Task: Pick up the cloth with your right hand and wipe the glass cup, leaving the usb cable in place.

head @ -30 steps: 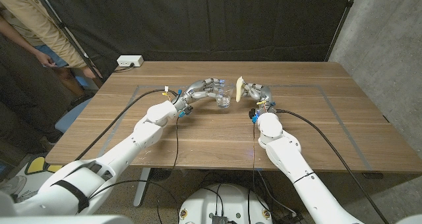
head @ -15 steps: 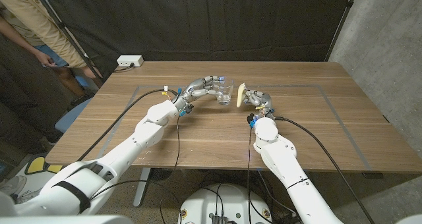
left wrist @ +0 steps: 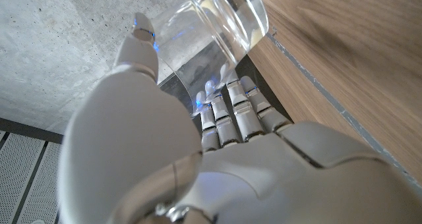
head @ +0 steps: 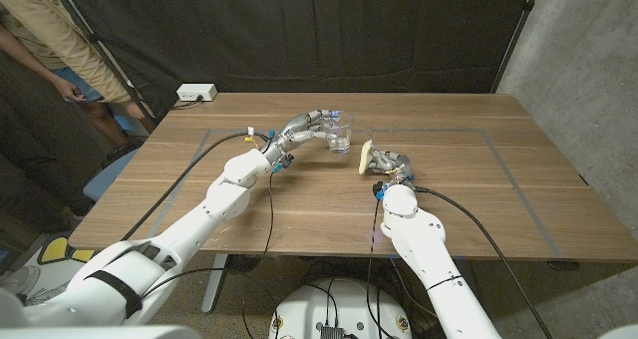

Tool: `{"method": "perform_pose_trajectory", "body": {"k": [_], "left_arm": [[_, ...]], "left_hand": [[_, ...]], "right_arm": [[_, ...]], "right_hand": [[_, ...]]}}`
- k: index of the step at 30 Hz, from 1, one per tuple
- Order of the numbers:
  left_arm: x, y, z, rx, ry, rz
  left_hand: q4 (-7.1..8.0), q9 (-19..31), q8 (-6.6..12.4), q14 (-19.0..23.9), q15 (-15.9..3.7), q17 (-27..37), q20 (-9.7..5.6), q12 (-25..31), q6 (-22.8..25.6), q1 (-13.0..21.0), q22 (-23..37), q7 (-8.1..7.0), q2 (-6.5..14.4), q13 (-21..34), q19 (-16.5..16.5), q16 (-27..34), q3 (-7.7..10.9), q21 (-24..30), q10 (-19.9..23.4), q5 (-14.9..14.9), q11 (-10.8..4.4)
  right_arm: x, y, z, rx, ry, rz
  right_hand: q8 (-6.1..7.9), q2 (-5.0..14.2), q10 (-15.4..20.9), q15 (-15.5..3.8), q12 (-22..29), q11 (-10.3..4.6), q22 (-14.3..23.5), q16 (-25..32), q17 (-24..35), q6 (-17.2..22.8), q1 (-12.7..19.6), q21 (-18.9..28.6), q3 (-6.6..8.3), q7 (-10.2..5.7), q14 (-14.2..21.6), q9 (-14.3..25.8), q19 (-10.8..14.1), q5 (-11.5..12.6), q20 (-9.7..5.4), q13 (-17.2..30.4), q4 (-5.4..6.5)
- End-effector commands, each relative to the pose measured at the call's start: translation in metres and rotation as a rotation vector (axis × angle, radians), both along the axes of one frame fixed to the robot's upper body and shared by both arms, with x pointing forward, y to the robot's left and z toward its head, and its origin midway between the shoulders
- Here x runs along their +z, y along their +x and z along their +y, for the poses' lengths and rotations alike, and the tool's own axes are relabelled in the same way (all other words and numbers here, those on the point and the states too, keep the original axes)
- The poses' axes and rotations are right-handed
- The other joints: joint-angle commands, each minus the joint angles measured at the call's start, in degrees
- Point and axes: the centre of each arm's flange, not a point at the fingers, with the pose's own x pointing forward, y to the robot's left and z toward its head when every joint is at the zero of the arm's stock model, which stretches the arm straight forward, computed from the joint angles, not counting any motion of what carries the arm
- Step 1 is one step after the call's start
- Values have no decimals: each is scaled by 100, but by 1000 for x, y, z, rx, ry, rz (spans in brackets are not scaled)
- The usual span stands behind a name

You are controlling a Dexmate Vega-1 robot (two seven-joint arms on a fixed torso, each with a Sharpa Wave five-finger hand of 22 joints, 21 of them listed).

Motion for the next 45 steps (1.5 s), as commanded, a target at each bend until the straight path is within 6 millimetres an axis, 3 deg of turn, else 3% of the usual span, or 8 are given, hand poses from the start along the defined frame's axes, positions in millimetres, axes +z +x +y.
{"method": "perform_pose_trajectory", "body": {"k": [1,24,37,45], "left_arm": [[-2,1,-2,-2,15,15],[-9,15,-5,6,33,59],[-13,13,-9,23,68,42],[-11,12,-9,14,64,41]], "left_hand": [[585,6,1609,226,-1040,20,-15,33,786,618,7,-604,854,562,-20,45,625,33,817,25,-701],[592,-30,1671,243,-1035,42,-12,14,773,589,1,-601,830,590,-46,28,669,103,824,22,-690],[590,-49,1701,244,-1034,52,-14,0,769,579,-4,-603,818,603,-67,17,694,137,820,23,-692],[591,-58,1718,244,-1034,58,-17,-4,761,569,-7,-604,807,611,-73,12,706,159,827,22,-699]], "right_arm": [[14,0,-10,4,53,-51],[48,-27,33,104,21,-219],[69,-28,44,159,4,-281],[76,-28,39,120,-7,-316]], "right_hand": [[44,-12,60,-149,-16,-18,12,8,34,133,64,60,-8,-82,39,156,-16,41,-822,32,12],[24,-36,97,-153,-51,-13,-25,17,149,157,91,281,-64,-73,112,160,10,57,-843,71,13],[14,-45,98,-151,-67,-13,-38,20,201,154,115,374,-84,-66,116,169,42,60,-861,90,7],[9,-48,100,-150,-81,-16,-53,18,238,154,120,424,-102,-67,116,178,20,60,-864,102,12]]}}
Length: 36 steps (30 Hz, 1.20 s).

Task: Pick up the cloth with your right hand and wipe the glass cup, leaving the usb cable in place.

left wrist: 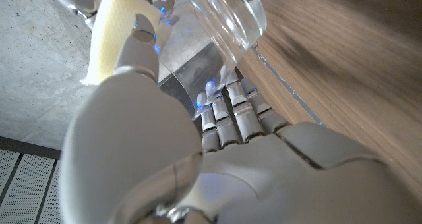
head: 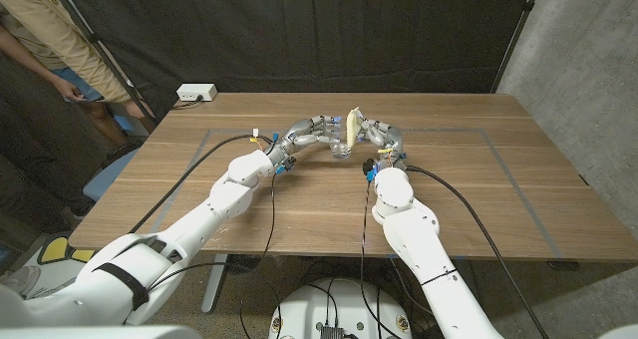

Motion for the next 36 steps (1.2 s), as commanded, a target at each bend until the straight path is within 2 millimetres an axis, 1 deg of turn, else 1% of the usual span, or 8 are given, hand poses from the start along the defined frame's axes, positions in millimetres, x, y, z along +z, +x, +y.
{"method": "perform_pose_trajectory", "body": {"k": [1,15,25,36], "left_arm": [[1,-2,-2,-5,7,-10],[8,-7,1,-57,-54,10],[10,-9,3,-84,-93,26],[13,-10,3,-88,-110,22]], "left_hand": [[615,20,1725,206,-1036,40,-16,8,720,567,-8,-645,808,613,-16,4,688,39,815,21,-712],[618,4,1753,222,-1038,51,-20,9,714,554,-13,-650,804,626,-25,5,714,76,846,21,-727],[622,-8,1780,248,-1035,60,-15,6,721,539,-17,-641,797,635,-28,9,730,107,860,21,-734],[624,-18,1806,248,-1034,65,-16,5,717,525,-21,-650,793,646,-35,0,754,141,880,21,-724]], "right_arm": [[12,-1,-1,-19,-5,-49],[0,4,-9,-29,56,-8],[-6,3,-7,-23,79,6],[-22,-1,-7,-11,91,46]], "right_hand": [[8,-11,45,-151,-38,-10,1,15,16,121,53,48,-26,-60,27,160,14,27,-865,15,-2],[-3,-10,61,-149,-64,1,-31,9,76,133,62,130,-51,-60,31,164,-16,31,-862,24,6],[-8,-11,68,-147,-79,4,-55,-5,106,142,65,177,-65,-56,23,168,-35,33,-858,33,11],[-20,-9,78,-146,-100,2,-90,-13,141,140,65,225,-81,-54,33,171,-57,35,-852,37,18]]}}
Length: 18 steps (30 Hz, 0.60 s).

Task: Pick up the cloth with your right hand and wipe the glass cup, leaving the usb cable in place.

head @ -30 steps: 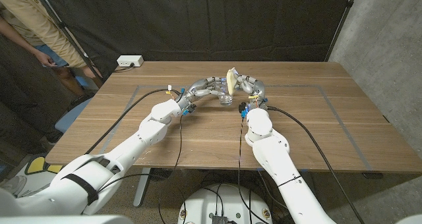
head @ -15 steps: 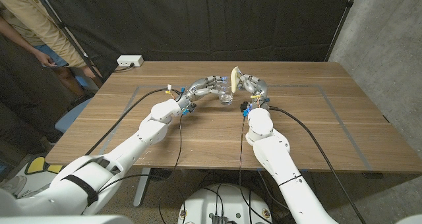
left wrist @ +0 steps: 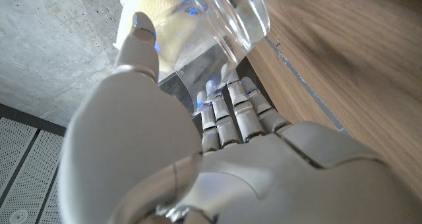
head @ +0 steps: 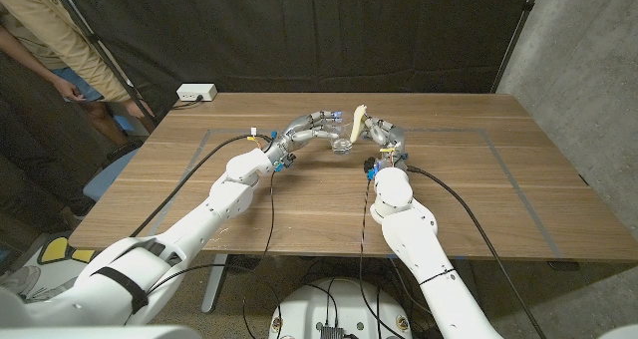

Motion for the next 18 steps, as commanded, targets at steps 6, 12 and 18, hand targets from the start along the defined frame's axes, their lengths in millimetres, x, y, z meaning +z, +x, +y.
{"method": "perform_pose_trajectory", "body": {"k": [6,12,18], "left_arm": [[4,-3,-4,-18,-27,-1],[5,-5,-4,-14,-28,-4],[4,-4,-4,-12,-22,1]], "left_hand": [[675,2,1795,242,-1058,18,17,25,700,520,5,-653,797,651,-12,21,719,69,827,24,-781],[675,-2,1809,237,-1057,23,14,21,701,514,2,-659,794,657,-19,16,730,85,830,24,-780],[674,-6,1820,240,-1061,24,13,20,698,510,0,-667,793,661,-26,13,742,98,836,24,-766]], "right_arm": [[-23,-7,-3,11,32,56],[-36,-7,-2,25,34,93],[-43,-7,-3,21,32,112]], "right_hand": [[6,-8,47,-90,-20,6,-17,-36,38,82,68,70,-31,-33,13,171,-49,53,-830,28,-3],[0,-7,50,-91,-32,7,-41,-48,56,92,74,101,-39,-27,15,169,-61,55,-831,37,-3],[-6,-5,54,-91,-42,11,-65,-62,68,95,79,131,-45,-24,16,170,-71,57,-828,46,-2]]}}
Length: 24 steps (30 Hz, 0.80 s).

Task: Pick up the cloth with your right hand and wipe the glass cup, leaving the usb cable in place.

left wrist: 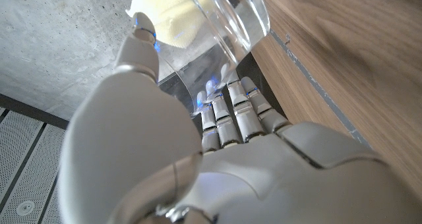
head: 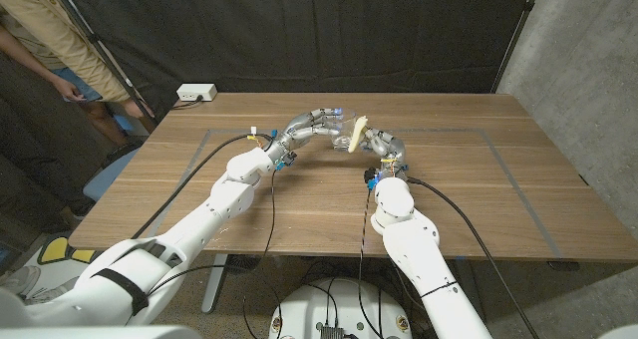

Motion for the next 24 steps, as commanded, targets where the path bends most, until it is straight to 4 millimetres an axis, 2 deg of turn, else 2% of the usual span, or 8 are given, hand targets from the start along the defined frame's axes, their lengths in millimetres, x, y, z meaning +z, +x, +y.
{"method": "perform_pose_trajectory", "body": {"k": [1,16,24], "left_arm": [[0,-1,0,4,2,2],[-5,4,1,32,43,10],[-7,4,7,82,79,-7]], "left_hand": [[676,20,1810,241,-1058,17,13,38,698,507,-1,-659,793,662,-28,19,742,56,841,25,-768],[673,12,1838,245,-1058,31,13,31,690,499,-6,-663,791,673,-44,20,766,90,852,26,-778],[677,7,1854,250,-1051,36,16,27,692,481,-9,-655,779,679,-55,19,771,108,854,23,-773]], "right_arm": [[-16,-2,-2,1,4,41],[-3,-2,-19,-85,-13,-27],[7,2,-28,-201,-101,-96]], "right_hand": [[24,32,57,-94,-20,11,-15,-22,18,98,71,55,-42,-19,19,172,-21,28,-837,18,3],[10,35,59,-93,-45,9,-68,-52,43,95,73,108,-59,-33,19,179,-52,30,-834,34,9],[5,38,43,-94,-65,-3,-103,-71,57,91,76,138,-68,-31,20,193,-76,31,-832,46,13]]}}
